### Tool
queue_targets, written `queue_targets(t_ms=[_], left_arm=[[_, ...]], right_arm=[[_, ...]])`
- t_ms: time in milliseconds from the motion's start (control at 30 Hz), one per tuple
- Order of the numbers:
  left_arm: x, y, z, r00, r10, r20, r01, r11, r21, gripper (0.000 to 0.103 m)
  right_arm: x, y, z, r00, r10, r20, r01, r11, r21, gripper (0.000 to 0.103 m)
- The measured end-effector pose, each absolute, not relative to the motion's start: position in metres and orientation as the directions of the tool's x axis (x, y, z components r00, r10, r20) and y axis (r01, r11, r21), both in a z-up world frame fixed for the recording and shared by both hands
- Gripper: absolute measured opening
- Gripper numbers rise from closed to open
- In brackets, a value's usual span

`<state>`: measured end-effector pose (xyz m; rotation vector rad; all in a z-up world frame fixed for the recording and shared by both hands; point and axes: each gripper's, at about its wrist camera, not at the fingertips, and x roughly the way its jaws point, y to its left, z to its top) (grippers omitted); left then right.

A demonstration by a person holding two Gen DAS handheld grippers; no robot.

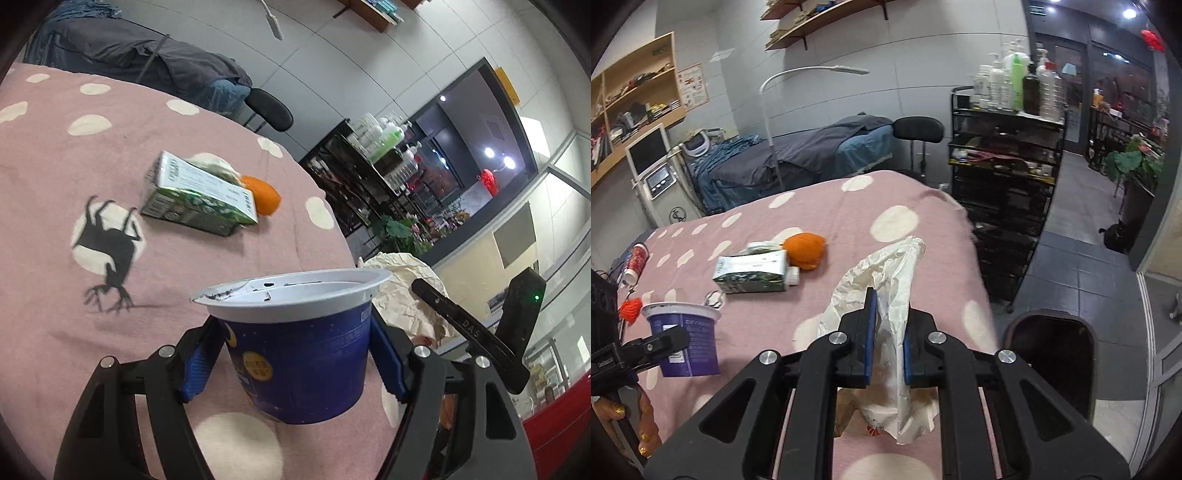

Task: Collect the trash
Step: 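Carry cup and paper to the bin and open the right tool over it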

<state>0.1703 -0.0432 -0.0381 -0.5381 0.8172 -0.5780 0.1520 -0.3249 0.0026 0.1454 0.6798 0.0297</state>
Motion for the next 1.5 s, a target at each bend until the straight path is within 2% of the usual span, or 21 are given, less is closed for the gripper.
queue_targets(t_ms=[167, 267, 433, 600, 733, 800, 833, 867, 967, 1333, 1500], left_arm=[[0.168, -0.096, -0.035, 0.453, -0.738, -0.5, 0.367, 0.665, -0.65, 0.071], [0.169, -0.126, -0.031, 0.404, -0.769, -0.495, 0.417, 0.637, -0.648, 0.072], [0.17, -0.17, -0.029, 0.317, -0.811, -0.493, 0.468, 0.585, -0.663, 0.072], [0.172, -0.206, -0.032, 0.249, -0.823, -0.511, 0.492, 0.562, -0.665, 0.072], [0.173, -0.225, -0.036, 0.203, -0.823, -0.53, 0.498, 0.553, -0.668, 0.072], [0.173, -0.232, -0.04, 0.186, -0.819, -0.543, 0.501, 0.554, -0.665, 0.072], [0.173, -0.235, -0.041, 0.181, -0.817, -0.548, 0.501, 0.556, -0.663, 0.072], [0.173, -0.239, -0.043, 0.172, -0.816, -0.552, 0.501, 0.555, -0.664, 0.072], [0.174, -0.248, -0.047, 0.144, -0.815, -0.561, 0.496, 0.55, -0.672, 0.072], [0.182, -0.327, -0.059, -0.037, -0.826, -0.563, 0.495, 0.474, -0.728, 0.072], [0.183, -0.375, -0.08, -0.095, -0.784, -0.614, 0.502, 0.495, -0.709, 0.072]], right_arm=[[0.138, -0.395, -0.009, 0.747, -0.164, -0.645, 0.233, 0.972, 0.024, 0.012], [0.137, -0.435, -0.036, 0.672, -0.283, -0.684, 0.332, 0.941, -0.063, 0.012], [0.147, -0.48, -0.109, 0.523, -0.343, -0.78, 0.405, 0.905, -0.126, 0.012], [0.165, -0.502, -0.189, 0.372, -0.301, -0.878, 0.411, 0.902, -0.134, 0.012], [0.176, -0.507, -0.231, 0.291, -0.294, -0.91, 0.406, 0.9, -0.161, 0.013], [0.18, -0.509, -0.246, 0.255, -0.279, -0.926, 0.411, 0.898, -0.158, 0.023], [0.181, -0.51, -0.252, 0.238, -0.275, -0.931, 0.415, 0.896, -0.159, 0.036], [0.18, -0.507, -0.254, 0.237, -0.273, -0.932, 0.416, 0.896, -0.157, 0.044], [0.172, -0.503, -0.251, 0.251, -0.273, -0.929, 0.415, 0.897, -0.151, 0.05], [0.103, -0.504, -0.197, 0.31, -0.363, -0.879, 0.477, 0.859, -0.187, 0.062], [0.067, -0.51, -0.183, 0.311, -0.367, -0.877, 0.518, 0.839, -0.167, 0.064]])
